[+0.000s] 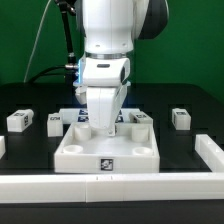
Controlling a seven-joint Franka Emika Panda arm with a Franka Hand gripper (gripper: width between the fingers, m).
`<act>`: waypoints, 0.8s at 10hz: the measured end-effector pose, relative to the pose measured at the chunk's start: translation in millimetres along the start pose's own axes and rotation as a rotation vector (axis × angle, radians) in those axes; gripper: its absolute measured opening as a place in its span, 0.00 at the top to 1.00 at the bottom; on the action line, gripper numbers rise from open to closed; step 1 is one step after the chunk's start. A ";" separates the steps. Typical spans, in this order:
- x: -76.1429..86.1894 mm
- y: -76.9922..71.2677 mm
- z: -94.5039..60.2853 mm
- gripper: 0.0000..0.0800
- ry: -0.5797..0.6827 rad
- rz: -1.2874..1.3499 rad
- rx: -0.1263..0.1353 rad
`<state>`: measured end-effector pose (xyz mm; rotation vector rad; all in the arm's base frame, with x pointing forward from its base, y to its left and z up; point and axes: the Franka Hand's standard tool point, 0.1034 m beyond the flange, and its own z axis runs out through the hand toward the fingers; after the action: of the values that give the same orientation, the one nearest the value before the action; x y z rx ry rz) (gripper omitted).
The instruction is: Assemble one leg
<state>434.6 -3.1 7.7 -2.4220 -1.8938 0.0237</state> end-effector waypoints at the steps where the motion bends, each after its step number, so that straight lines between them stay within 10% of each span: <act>1: 0.1 0.6 -0.2 0.92 0.001 0.000 -0.003; 8: 3.4 8.0 -1.8 0.92 -0.001 -0.067 -0.014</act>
Offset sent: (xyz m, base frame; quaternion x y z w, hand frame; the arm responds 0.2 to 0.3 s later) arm 0.0000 0.0000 0.0000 0.0000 0.0000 0.0000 1.0000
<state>443.2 -1.8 9.1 -2.3662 -1.9809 0.0083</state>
